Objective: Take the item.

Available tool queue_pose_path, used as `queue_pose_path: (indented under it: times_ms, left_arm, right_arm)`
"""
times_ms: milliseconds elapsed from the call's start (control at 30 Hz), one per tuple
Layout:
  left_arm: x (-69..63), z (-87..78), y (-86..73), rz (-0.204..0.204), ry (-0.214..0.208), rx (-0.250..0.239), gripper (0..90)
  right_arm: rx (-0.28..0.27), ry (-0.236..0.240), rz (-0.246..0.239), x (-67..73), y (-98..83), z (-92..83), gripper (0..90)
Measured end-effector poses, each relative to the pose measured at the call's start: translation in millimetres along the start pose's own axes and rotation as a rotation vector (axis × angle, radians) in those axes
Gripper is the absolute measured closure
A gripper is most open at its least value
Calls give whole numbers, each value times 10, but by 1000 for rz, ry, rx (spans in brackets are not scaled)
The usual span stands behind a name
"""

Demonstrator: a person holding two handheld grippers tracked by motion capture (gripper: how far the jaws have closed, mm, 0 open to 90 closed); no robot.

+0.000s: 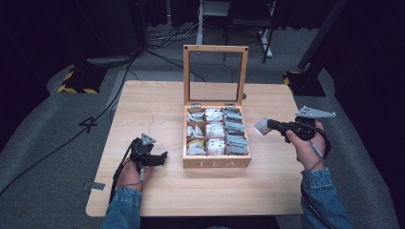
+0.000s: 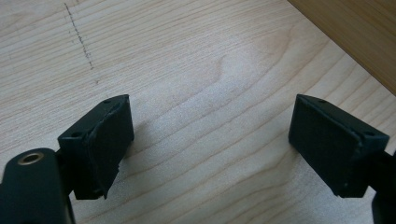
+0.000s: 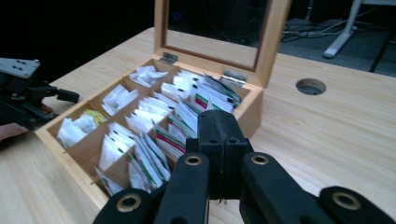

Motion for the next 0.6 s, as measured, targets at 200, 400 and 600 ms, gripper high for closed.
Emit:
queue_pose_path:
  times_ms: [200, 400, 600]
  left_arm:
    - [0, 0, 0, 0, 0, 0, 144]
    - [0, 0, 0, 0, 0, 0, 144]
    - [0, -1, -1, 1, 0, 1, 144]
  right_arm:
    - [10, -35, 22, -152, -51, 18, 900]
    - [26, -76, 48, -326, -120, 63, 900]
    - [41, -97, 62, -453, -207, 127, 900]
Point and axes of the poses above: each handheld gripper's, and its own axes: z roughly forward along the jaws, y roughly out of its top, x roughly to its left, the point moved 9 cm from there along z, roughly forward along the jaws, and after that the axes turned 12 degrees about z, right-handed, at the moved point
